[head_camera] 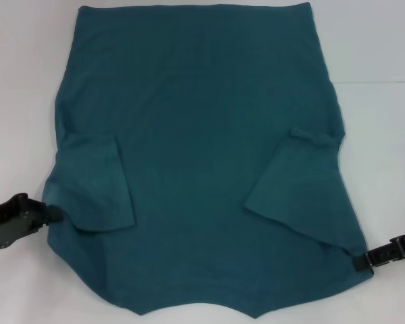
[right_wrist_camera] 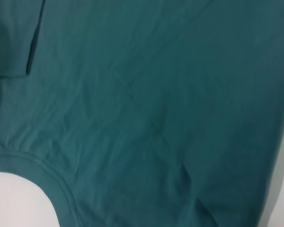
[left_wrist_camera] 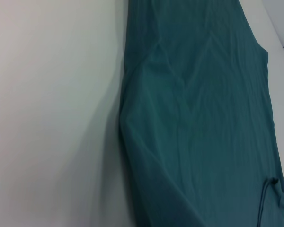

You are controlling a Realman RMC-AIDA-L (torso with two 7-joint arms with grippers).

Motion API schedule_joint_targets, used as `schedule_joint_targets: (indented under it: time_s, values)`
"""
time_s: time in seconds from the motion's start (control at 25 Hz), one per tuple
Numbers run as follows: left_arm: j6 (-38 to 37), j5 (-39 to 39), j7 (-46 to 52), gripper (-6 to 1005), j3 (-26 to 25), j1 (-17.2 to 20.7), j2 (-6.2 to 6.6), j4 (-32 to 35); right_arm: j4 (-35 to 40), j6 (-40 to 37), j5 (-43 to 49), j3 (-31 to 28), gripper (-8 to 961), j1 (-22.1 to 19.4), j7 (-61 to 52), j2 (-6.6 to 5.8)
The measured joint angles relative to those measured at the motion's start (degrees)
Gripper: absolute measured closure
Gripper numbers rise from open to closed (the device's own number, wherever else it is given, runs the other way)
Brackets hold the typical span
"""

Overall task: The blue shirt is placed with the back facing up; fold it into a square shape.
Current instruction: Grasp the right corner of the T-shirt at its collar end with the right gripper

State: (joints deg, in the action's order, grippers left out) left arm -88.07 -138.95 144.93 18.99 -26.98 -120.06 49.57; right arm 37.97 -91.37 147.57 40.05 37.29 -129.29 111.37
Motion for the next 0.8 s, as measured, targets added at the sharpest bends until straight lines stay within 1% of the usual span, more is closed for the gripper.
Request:
schedule_joint_targets:
  time_s: [0.28,0.8]
  values:
    - [0.00,0.00,0.00,980,0.00,0.09,0.00,0.00,-0.07,0.14,0.14,0.52,360,0.22,-0.14,0.36]
    - [0.10,0.03,0.00,980,-0.01,0.00,0.00,0.00,-1.14,0.88,0.59,1.13,365,1.71,-0.16,1.68]
